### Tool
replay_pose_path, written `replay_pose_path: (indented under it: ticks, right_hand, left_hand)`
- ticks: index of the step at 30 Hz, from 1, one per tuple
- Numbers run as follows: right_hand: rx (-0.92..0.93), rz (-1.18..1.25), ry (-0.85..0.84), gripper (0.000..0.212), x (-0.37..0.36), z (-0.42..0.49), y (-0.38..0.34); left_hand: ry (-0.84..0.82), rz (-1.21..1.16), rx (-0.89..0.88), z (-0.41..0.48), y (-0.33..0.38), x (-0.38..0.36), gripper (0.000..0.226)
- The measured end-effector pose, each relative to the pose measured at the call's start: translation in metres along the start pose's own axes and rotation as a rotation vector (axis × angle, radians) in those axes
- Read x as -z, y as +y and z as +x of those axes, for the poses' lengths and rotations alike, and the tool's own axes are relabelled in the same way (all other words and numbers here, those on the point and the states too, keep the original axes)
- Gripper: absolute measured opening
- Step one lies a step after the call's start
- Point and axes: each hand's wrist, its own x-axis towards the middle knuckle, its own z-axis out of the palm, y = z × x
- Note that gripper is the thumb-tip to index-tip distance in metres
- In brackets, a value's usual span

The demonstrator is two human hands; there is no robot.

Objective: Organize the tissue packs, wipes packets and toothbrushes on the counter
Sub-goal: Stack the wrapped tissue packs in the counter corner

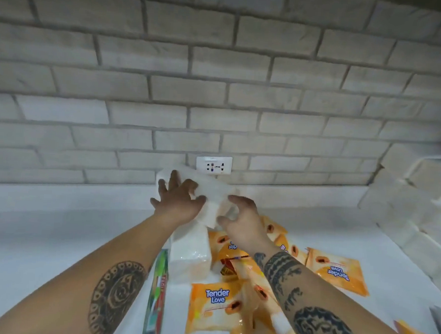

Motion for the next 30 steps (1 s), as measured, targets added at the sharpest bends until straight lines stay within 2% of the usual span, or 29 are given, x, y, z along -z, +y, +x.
replay_pose_path:
  ticks: [5,7,9,12,15,20,21,22,24,26,28,30]
  right_hand:
    - [-0.133,0.054,-0.071,0.122,-0.02,0.03,-0.015]
    - [-0.137,-0.024,-0.112,0.137,-0.026,0.04,-0.013]
    - [-0.099,-0.147,-0.131,0.143,-0.031,0.043,-0.007]
    - [-0.067,-0.21,-0.042,0.123,-0.037,0.041,-0.001]
    - [-0.029,-0.168,0.035,0.105,-0.038,0.034,-0.002]
    - [0.03,-0.135,0.149,0.095,-0.017,0.023,-0.011]
    - [0.025,-0.106,0.204,0.094,-0.012,0.021,-0.014]
    - [0.022,-0.07,0.269,0.094,-0.007,0.018,-0.016]
    - [0.022,0.025,0.385,0.093,0.003,0.011,-0.02]
    - [0.052,0.101,0.452,0.091,0.014,0.003,-0.022]
    - [0.105,0.12,0.483,0.09,0.024,-0.009,-0.019]
    - [0.14,0.109,0.478,0.093,0.029,-0.02,-0.013]
  left_hand:
    - [0.08,-0.279,-0.053,0.005,-0.008,-0.013,0.028]
    - [0.096,-0.291,-0.056,0.004,-0.013,-0.014,0.025]
    - [0.102,-0.277,-0.06,0.003,-0.016,-0.012,0.031]
    - [0.091,-0.226,-0.057,0.002,-0.014,-0.006,0.042]
    - [0.105,-0.256,-0.07,0.007,-0.014,-0.001,0.036]
    - [0.191,-0.541,-0.085,0.01,-0.002,0.016,0.023]
    - [0.217,-0.639,-0.053,0.009,0.003,0.02,0.024]
    - [0.217,-0.752,0.018,0.007,0.009,0.024,0.037]
    - [0.094,-0.999,0.18,0.003,0.022,0.031,0.071]
    - [-0.129,-1.153,0.245,-0.007,0.04,0.038,0.091]
    - [-0.271,-1.244,0.226,-0.015,0.058,0.039,0.101]
    - [-0.274,-1.313,0.217,-0.021,0.076,0.033,0.096]
